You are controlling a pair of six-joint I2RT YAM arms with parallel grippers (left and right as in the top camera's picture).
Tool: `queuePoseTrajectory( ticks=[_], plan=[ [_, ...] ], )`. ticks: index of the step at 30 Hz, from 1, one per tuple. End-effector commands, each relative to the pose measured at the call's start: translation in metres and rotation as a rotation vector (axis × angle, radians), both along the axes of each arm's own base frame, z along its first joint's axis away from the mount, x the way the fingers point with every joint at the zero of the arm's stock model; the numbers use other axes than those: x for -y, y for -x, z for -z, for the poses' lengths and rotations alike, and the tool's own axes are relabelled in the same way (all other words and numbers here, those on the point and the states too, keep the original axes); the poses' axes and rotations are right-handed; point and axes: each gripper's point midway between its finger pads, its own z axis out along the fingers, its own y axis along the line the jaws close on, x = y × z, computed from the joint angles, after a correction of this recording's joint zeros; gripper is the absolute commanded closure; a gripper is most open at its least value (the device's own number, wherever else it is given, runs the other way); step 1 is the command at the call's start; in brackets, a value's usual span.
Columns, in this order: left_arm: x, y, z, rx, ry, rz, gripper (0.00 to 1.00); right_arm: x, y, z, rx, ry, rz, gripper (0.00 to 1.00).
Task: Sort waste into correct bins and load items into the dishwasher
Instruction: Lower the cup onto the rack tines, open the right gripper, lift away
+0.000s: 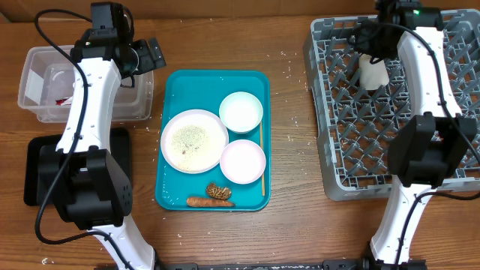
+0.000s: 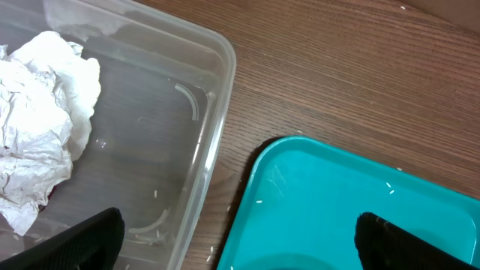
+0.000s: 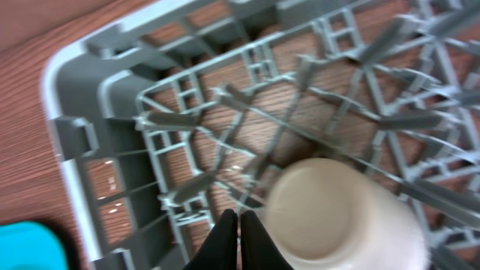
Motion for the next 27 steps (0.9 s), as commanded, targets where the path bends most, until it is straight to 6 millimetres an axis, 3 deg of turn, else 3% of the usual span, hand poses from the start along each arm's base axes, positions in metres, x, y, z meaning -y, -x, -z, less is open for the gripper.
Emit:
queuePoseTrajectory(
  ticks=[1, 13, 27],
  plan=[
    [0.000, 0.001, -0.011, 0.025, 0.003, -0.012, 0.00, 0.018, 0.006, 0.012, -0.037, 0.055, 0.046, 0.94],
    [0.000, 0.001, -0.011, 0.025, 0.003, -0.012, 0.00, 0.044, 0.028, 0.022, -0.140, 0.188, 0.104, 0.96],
    [0.000, 0.001, -0.011, 0.025, 0.003, -0.012, 0.00, 0.056, 0.056, 0.026, -0.258, 0.264, 0.123, 0.96]
  ],
)
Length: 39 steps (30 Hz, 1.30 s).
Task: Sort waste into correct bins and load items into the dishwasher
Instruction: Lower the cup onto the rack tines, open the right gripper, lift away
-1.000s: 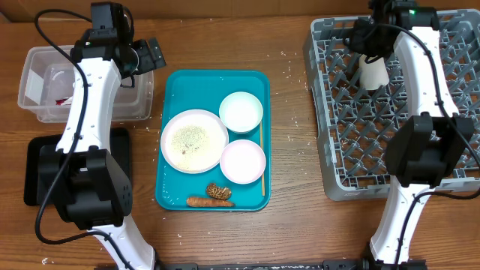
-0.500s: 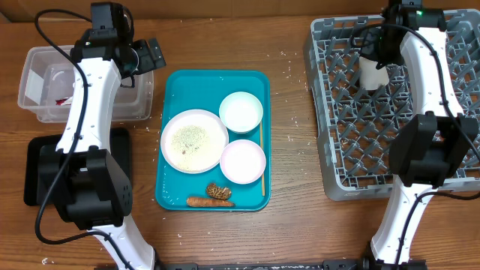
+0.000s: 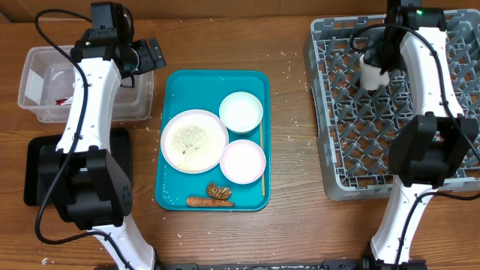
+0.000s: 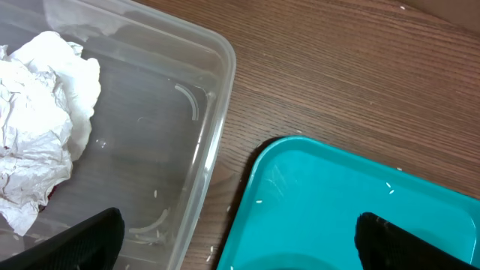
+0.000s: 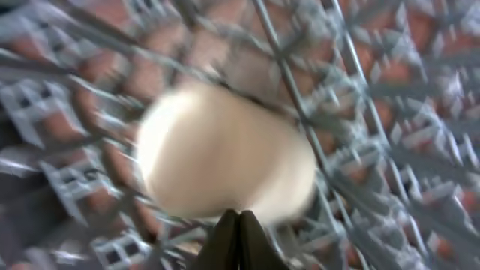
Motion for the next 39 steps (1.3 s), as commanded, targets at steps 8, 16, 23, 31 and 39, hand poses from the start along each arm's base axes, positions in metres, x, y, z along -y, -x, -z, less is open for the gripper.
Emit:
queuePoseTrajectory(
  ticks=[8, 16, 23, 31, 39],
  plan=[
    [0.000, 0.001, -0.012, 0.025, 0.003, -0.012, 0.00, 0.022, 0.019, -0.013, -0.044, 0.102, 0.085, 0.96],
    [0.000, 0.001, -0.012, 0.025, 0.003, -0.012, 0.00, -0.017, -0.035, -0.061, 0.257, -0.111, -0.020, 0.96],
    [0.000, 0.001, -0.012, 0.025, 0.003, -0.012, 0.00, -0.017, -0.054, -0.034, 0.261, -0.123, -0.026, 0.96],
    [0.000, 0.001, -0.012, 0.025, 0.003, -0.012, 0.00, -0.012, -0.043, -0.023, 0.199, -0.097, -0.016, 0.96],
    [0.000, 0.001, -0.012, 0.025, 0.003, -0.012, 0.00, -0.011, -0.039, -0.002, 0.141, -0.090, -0.036, 0.96]
  ],
)
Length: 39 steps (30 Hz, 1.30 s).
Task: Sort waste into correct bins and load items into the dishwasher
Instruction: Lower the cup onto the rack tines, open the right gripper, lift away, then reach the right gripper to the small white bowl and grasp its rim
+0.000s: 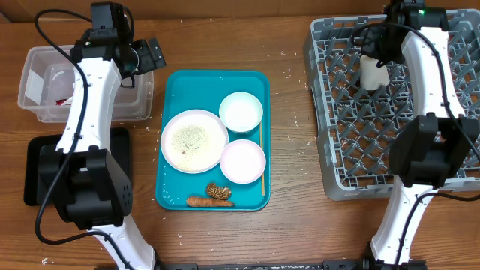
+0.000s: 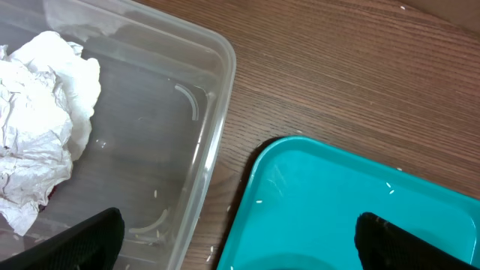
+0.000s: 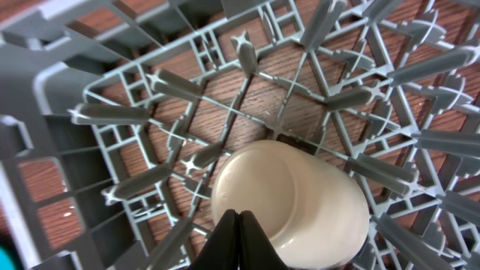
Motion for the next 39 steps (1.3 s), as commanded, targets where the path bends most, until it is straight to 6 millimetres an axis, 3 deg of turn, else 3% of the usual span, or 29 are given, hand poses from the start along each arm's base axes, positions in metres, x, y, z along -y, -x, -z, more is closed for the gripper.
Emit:
queuePoseTrajectory(
  ticks=[1, 7, 15, 30, 35, 36, 39],
  plan=[
    [0.000, 0.001, -0.011, 0.025, 0.003, -0.012, 0.00, 0.006, -0.006, 0.013, -0.015, 0.016, -0.002, 0.96],
    [0.000, 0.001, -0.011, 0.025, 0.003, -0.012, 0.00, 0.013, -0.008, 0.013, -0.007, 0.054, 0.015, 0.96],
    [0.000, 0.001, -0.011, 0.024, 0.004, -0.012, 0.00, 0.040, 0.020, 0.011, -0.120, 0.209, 0.073, 0.96],
    [0.000, 0.001, -0.011, 0.025, 0.003, -0.012, 0.00, 0.037, 0.053, -0.041, -0.176, 0.192, 0.109, 0.96],
    [0.000, 0.001, -0.011, 0.025, 0.003, -0.012, 0.00, -0.008, 0.056, -0.081, -0.087, -0.035, 0.009, 0.96],
    [0.000, 0.001, -0.011, 0.025, 0.003, -0.012, 0.00, -0.045, 0.058, -0.102, -0.034, -0.203, -0.108, 0.93],
    [0.000, 0.001, -0.011, 0.025, 0.003, -0.012, 0.00, -0.104, 0.067, -0.129, 0.031, -0.420, -0.348, 0.75]
  ],
)
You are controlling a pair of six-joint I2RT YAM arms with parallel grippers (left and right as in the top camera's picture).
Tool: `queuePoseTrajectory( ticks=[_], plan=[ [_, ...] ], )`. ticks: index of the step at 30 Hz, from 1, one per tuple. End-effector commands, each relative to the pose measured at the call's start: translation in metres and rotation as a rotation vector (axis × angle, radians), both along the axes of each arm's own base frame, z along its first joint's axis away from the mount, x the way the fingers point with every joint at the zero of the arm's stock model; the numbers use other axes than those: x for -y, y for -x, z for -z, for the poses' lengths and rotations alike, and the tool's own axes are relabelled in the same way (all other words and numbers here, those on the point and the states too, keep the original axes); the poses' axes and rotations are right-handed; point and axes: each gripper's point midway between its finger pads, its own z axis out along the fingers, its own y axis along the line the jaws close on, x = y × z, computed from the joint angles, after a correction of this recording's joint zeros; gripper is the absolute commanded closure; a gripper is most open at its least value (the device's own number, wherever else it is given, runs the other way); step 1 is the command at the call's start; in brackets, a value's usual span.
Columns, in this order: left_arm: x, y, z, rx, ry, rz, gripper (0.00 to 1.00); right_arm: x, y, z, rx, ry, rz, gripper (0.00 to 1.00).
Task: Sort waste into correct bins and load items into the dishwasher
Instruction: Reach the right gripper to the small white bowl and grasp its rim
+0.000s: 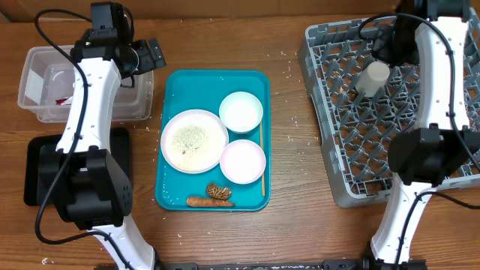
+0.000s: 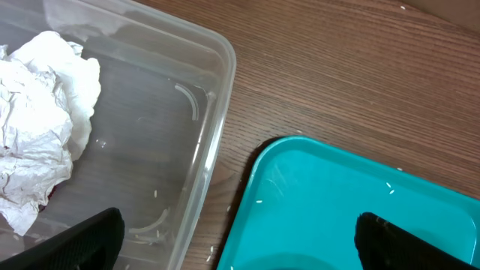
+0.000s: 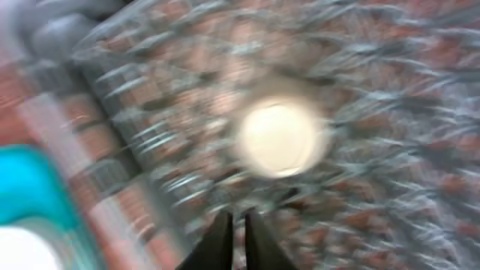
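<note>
A cream cup point(image 1: 373, 77) lies tilted among the pegs of the grey dish rack point(image 1: 339, 161); the right wrist view shows it as a blur point(image 3: 281, 139). My right gripper point(image 1: 389, 48) hangs just beyond the cup. Its fingertips point(image 3: 238, 223) stand a narrow gap apart with nothing between them. The teal tray point(image 1: 174, 189) carries a crumb-strewn plate point(image 1: 194, 140), two white bowls point(image 1: 241, 112) point(image 1: 242, 160), a chopstick point(image 1: 262, 159) and food scraps point(image 1: 212, 196). My left gripper point(image 1: 147, 54) point(image 2: 236, 229) is open over the gap between the tray and the clear bin point(image 2: 214, 112).
The clear bin holds crumpled white paper point(image 2: 41, 127). A black bin point(image 1: 31, 176) sits at the front left, partly under my left arm. Loose crumbs dot the wood between tray and rack. The rack stands askew, its near corner close to the table's front.
My right gripper, which was shut at the cup, is now drawn back from it with fingers slightly apart. The cup lies tilted lower in the rack. The rack has turned and shifted left.
My right gripper stayed shut at the cup's edge over the rack's far left cells while the cup shifted a little from moment to moment. Now the cup rests tilted in the rack, apart from the gripper. The left arm never moved.
</note>
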Motion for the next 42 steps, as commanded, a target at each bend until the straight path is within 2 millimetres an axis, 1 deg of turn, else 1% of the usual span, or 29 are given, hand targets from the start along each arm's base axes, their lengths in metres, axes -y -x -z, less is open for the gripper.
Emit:
queuePoseTrajectory(
  ticks=[1, 2, 3, 4, 5, 9, 11, 12, 13, 14, 15, 16, 17, 20, 22, 25, 29, 31, 34, 36, 38, 42],
  plan=[
    [0.000, 0.001, -0.012, 0.025, 0.003, -0.012, 0.00, -0.097, 0.014, -0.073, 0.183, -0.387, -0.320, 0.68],
    [0.000, 0.001, -0.012, 0.025, 0.003, -0.012, 0.00, -0.109, 0.017, -0.074, 0.181, -0.403, -0.357, 0.48],
    [0.000, 0.001, -0.012, 0.025, 0.003, -0.012, 0.00, -0.119, 0.020, -0.073, 0.171, -0.399, -0.382, 0.36],
    [0.000, 0.001, -0.012, 0.025, 0.003, -0.012, 0.00, -0.129, 0.022, -0.069, 0.156, -0.386, -0.402, 0.32],
    [0.000, 0.001, -0.012, 0.025, 0.003, -0.012, 0.00, -0.152, 0.027, -0.059, 0.129, -0.363, -0.450, 0.31],
    [0.000, 0.001, -0.012, 0.025, 0.003, -0.012, 0.00, -0.205, 0.031, -0.038, 0.105, -0.326, -0.561, 0.31],
    [0.000, 0.001, -0.012, 0.025, 0.003, -0.012, 0.00, -0.226, 0.028, -0.022, 0.092, -0.286, -0.557, 0.31],
    [0.000, 0.001, -0.012, 0.025, 0.003, -0.012, 0.00, -0.238, 0.025, -0.008, 0.077, -0.256, -0.525, 0.32],
    [0.000, 0.001, -0.012, 0.025, 0.003, -0.012, 0.00, -0.245, 0.025, -0.002, 0.069, -0.243, -0.509, 0.33],
    [0.000, 0.001, -0.012, 0.025, 0.003, -0.012, 0.00, -0.256, 0.025, 0.009, 0.060, -0.228, -0.492, 0.34],
    [0.000, 0.001, -0.012, 0.025, 0.003, -0.012, 0.00, -0.268, 0.026, 0.019, 0.052, -0.221, -0.483, 0.36],
    [0.000, 0.001, -0.012, 0.025, 0.003, -0.012, 0.00, -0.276, 0.028, 0.025, 0.047, -0.220, -0.482, 0.37],
    [0.000, 0.001, -0.012, 0.025, 0.003, -0.012, 0.00, -0.290, 0.030, 0.035, 0.039, -0.227, -0.486, 0.39],
    [0.000, 0.001, -0.012, 0.025, 0.003, -0.012, 0.00, -0.317, 0.037, 0.054, 0.027, -0.228, -0.482, 0.43],
    [0.000, 0.001, -0.012, 0.025, 0.003, -0.012, 0.00, -0.326, 0.037, 0.068, 0.030, -0.188, -0.432, 0.46],
    [0.000, 0.001, -0.012, 0.025, 0.003, -0.012, 0.00, -0.331, 0.035, 0.087, 0.061, -0.099, -0.312, 0.45],
    [0.000, 0.001, -0.012, 0.025, 0.003, -0.012, 0.00, -0.356, 0.039, 0.104, 0.106, -0.102, -0.298, 0.46],
    [0.000, 0.001, -0.012, 0.025, 0.003, -0.012, 0.00, -0.364, 0.040, 0.111, 0.121, -0.106, -0.264, 0.46],
    [0.000, 0.001, -0.012, 0.025, 0.003, -0.012, 0.00, -0.364, 0.039, 0.124, 0.144, -0.073, -0.204, 0.45],
    [0.000, 0.001, -0.012, 0.025, 0.003, -0.012, 0.00, -0.358, 0.037, 0.131, 0.152, -0.035, -0.166, 0.45],
    [0.000, 0.001, -0.012, 0.025, 0.003, -0.012, 0.00, -0.353, 0.036, 0.136, 0.157, -0.008, -0.155, 0.46],
    [0.000, 0.001, -0.012, 0.025, 0.003, -0.012, 0.00, -0.352, 0.035, 0.145, 0.147, 0.004, -0.154, 0.46]
  ],
)
